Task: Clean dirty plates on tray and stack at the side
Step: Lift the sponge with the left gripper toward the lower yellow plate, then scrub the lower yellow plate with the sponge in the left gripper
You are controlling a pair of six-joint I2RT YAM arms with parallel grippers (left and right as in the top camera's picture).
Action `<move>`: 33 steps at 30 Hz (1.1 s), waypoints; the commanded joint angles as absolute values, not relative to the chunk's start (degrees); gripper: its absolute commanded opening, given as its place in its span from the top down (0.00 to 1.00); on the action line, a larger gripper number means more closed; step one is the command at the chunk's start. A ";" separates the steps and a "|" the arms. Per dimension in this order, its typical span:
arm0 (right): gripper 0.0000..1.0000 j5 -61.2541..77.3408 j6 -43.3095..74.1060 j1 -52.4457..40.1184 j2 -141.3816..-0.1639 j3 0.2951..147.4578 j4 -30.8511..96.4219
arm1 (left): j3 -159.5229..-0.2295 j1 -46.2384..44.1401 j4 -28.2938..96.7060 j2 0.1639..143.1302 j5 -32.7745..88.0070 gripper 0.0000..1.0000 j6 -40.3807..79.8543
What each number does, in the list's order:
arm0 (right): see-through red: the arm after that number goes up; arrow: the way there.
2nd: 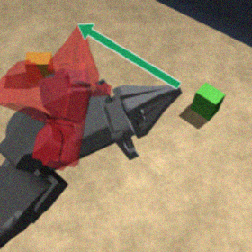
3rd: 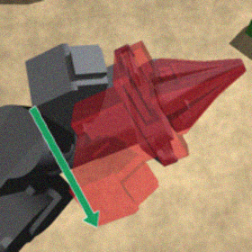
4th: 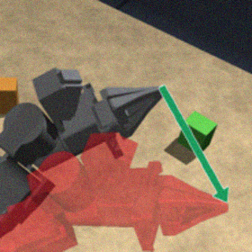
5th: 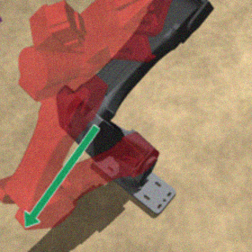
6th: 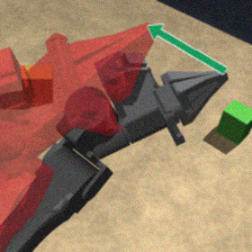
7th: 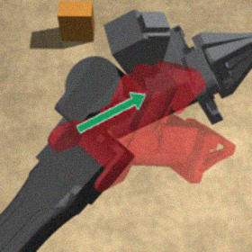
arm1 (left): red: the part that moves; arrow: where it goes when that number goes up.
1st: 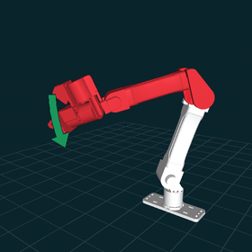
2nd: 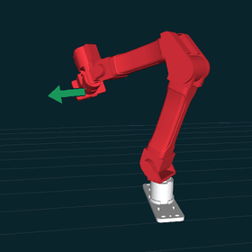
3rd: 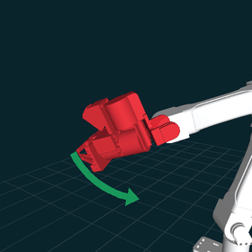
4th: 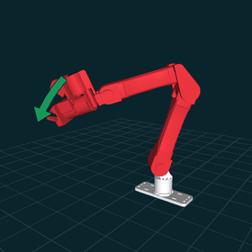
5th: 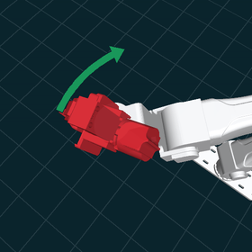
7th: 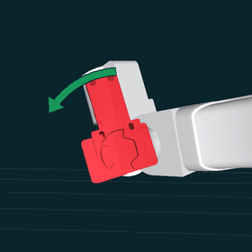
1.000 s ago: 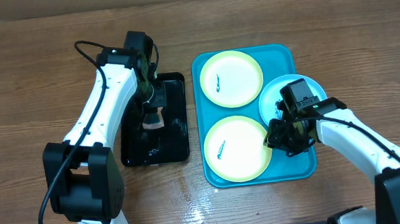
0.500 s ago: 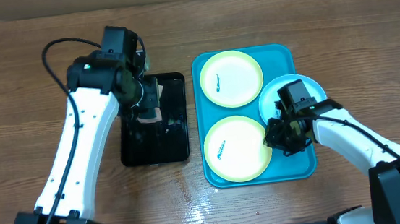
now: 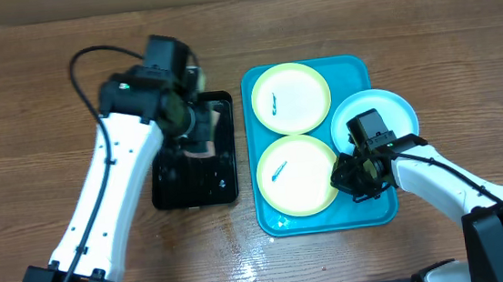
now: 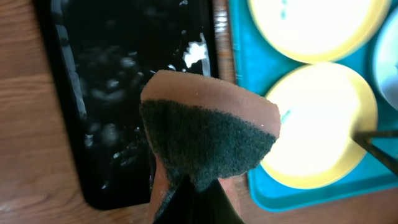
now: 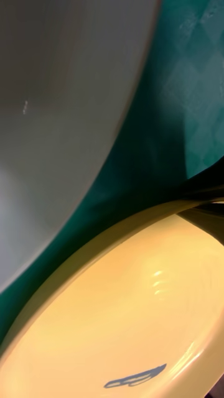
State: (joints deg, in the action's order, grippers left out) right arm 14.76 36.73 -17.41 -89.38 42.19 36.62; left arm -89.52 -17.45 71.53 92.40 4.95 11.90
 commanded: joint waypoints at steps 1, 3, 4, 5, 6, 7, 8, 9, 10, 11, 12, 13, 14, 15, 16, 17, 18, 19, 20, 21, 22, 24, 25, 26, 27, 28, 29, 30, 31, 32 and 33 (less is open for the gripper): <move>0.96 6.42 40.88 -17.28 -90.19 40.56 37.39 | -90.19 -21.47 70.04 92.31 5.82 0.96 14.26; 0.96 6.42 40.49 -17.28 -90.19 40.56 37.41 | -89.69 -23.57 68.62 92.58 5.89 0.96 16.56; 0.96 6.42 40.49 -17.28 -90.19 40.56 37.50 | -89.32 -24.64 67.72 92.86 5.89 0.96 17.43; 0.95 6.44 40.49 -17.28 -90.19 40.56 37.56 | -88.86 -25.82 66.81 93.27 5.89 0.96 18.20; 0.95 6.44 40.49 -17.28 -90.19 40.56 37.60 | -88.31 -27.09 65.87 93.86 6.02 0.96 19.18; 0.95 6.44 40.49 -17.30 -90.19 40.56 37.74 | -87.46 -29.04 64.40 94.98 6.31 0.96 21.06; 0.95 6.44 40.49 -17.30 -90.19 40.56 37.76 | -86.98 -30.02 63.48 95.59 6.87 0.96 21.67; 0.95 6.44 40.49 -17.30 -90.19 40.56 37.78 | -86.32 -31.24 62.24 96.47 7.77 0.96 22.09; 0.95 6.46 40.49 -17.30 -90.19 40.56 37.80 | -85.58 -32.69 60.64 97.65 8.99 0.96 22.48; 0.95 6.44 40.49 -17.30 -90.19 40.56 37.80 | -84.93 -34.06 59.13 99.00 9.85 0.96 23.00; 0.95 6.46 40.49 -17.30 -90.19 40.56 37.80 | -84.38 -35.42 57.82 100.47 10.15 0.96 23.55; 0.94 6.46 40.49 -17.30 -90.19 40.56 37.82 | -83.99 -36.67 56.77 102.17 10.11 0.96 24.47; 0.94 6.46 40.49 -17.30 -90.19 40.56 37.85 | -83.81 -37.67 55.88 103.92 10.13 0.96 24.97; 0.94 6.46 40.49 -17.30 -90.19 40.56 37.85 | -83.79 -38.26 55.37 105.16 10.13 0.96 25.36; 0.94 6.46 40.49 -17.30 -90.19 40.56 37.87 | -83.79 -38.98 54.65 107.00 10.13 0.96 25.87; 0.94 6.46 40.51 -17.30 -90.19 40.56 37.85 | -83.79 -39.59 53.54 108.95 10.13 0.96 26.06; 0.94 6.46 40.51 -17.30 -90.19 40.56 37.85 | -83.81 -39.90 52.84 110.41 10.11 0.96 26.48; 0.94 6.46 40.51 -17.30 -90.19 40.56 37.85 | -83.81 -40.07 52.31 111.70 10.11 0.96 26.89; 0.94 6.46 40.51 -17.30 -90.19 40.56 37.85 | -83.81 -40.10 51.99 113.14 10.13 0.96 27.40; 0.94 6.48 40.51 -17.30 -90.19 40.56 37.87 | -83.81 -40.01 51.90 114.37 10.02 0.96 27.75; 0.94 6.48 40.51 -17.30 -90.19 40.56 37.91 | -83.81 -39.81 51.90 115.37 9.91 0.96 27.77; 0.94 6.48 40.51 -17.30 -90.19 40.56 38.02 | -83.81 -39.33 52.34 116.99 9.37 0.96 27.90; 0.94 6.48 40.51 -17.30 -90.19 40.56 38.09 | -83.81 -38.98 53.12 117.60 7.31 0.96 27.94; 0.94 6.46 40.51 -17.30 -90.19 40.56 38.15 | -83.81 -38.81 53.60 117.67 5.34 0.96 27.94; 0.94 6.46 40.51 -17.30 -90.19 40.56 38.20 | -83.81 -38.65 54.13 117.64 2.96 0.96 27.90; 0.94 6.46 40.51 -17.30 -90.19 40.56 38.22 | -83.83 -38.57 54.72 117.64 0.30 0.96 27.90; 0.94 6.46 40.51 -17.30 -90.19 40.56 38.24 | -83.88 -38.52 55.22 117.64 -2.24 0.96 27.83; 0.94 6.46 40.49 -17.30 -90.19 40.56 38.24 | -83.88 -38.52 55.77 117.64 -5.30 0.96 27.42; 0.94 6.46 40.49 -17.30 -90.19 40.56 38.24 | -83.88 -38.52 56.27 117.64 -7.46 0.96 26.72; 0.94 6.46 40.51 -17.30 -90.19 40.56 38.24 | -83.88 -38.54 56.84 117.64 -9.74 0.96 26.13; 0.94 6.46 40.51 -17.30 -90.19 40.56 38.24 | -83.88 -38.54 57.04 117.64 -11.05 0.96 25.63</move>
State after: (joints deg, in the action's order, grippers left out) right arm 13.19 39.42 -17.67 -89.08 42.19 37.23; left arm -83.94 -39.27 55.99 116.92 0.73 26.85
